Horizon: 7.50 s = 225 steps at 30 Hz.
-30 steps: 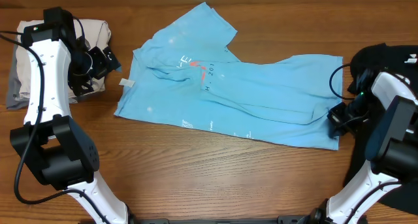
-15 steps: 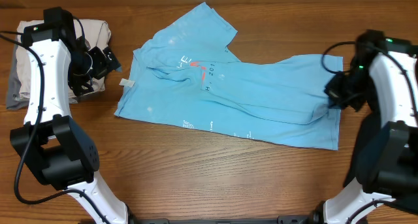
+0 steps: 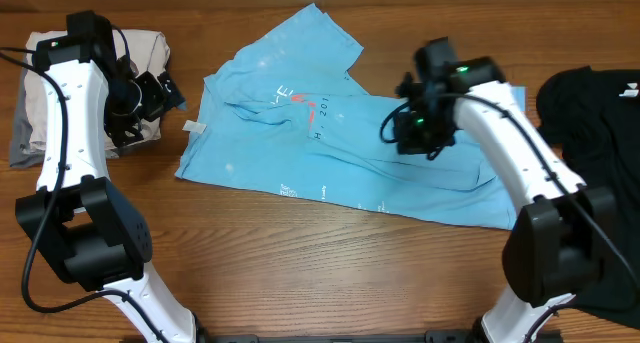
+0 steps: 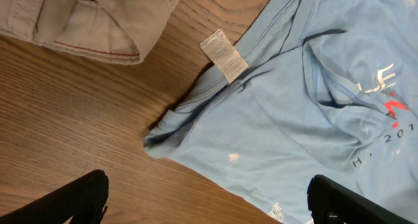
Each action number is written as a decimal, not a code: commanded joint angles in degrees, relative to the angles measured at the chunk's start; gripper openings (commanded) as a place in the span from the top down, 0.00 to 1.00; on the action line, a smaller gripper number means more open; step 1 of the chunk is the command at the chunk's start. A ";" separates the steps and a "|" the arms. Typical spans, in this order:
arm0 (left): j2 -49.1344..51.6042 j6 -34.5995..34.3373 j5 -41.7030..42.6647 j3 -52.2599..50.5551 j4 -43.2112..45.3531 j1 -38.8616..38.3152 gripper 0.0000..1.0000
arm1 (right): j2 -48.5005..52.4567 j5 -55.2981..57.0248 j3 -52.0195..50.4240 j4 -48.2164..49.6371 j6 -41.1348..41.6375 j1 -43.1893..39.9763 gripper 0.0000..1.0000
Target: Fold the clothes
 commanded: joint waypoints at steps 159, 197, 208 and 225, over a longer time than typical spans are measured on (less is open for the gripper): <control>-1.81 0.48 0.46 1.05 0.02 -0.39 0.00 | -0.15 9.75 -21.24 23.96 7.34 5.14 0.94; -1.81 0.48 0.46 1.05 0.02 -0.39 0.00 | -0.15 9.75 -17.70 21.68 -15.65 5.16 0.59; -1.81 0.48 0.46 1.05 0.02 -0.39 0.00 | -0.15 9.79 -21.55 27.17 -16.90 5.14 0.71; -1.81 0.48 0.46 1.05 0.02 -0.39 0.00 | -0.15 9.84 -21.68 28.72 -16.90 5.14 0.96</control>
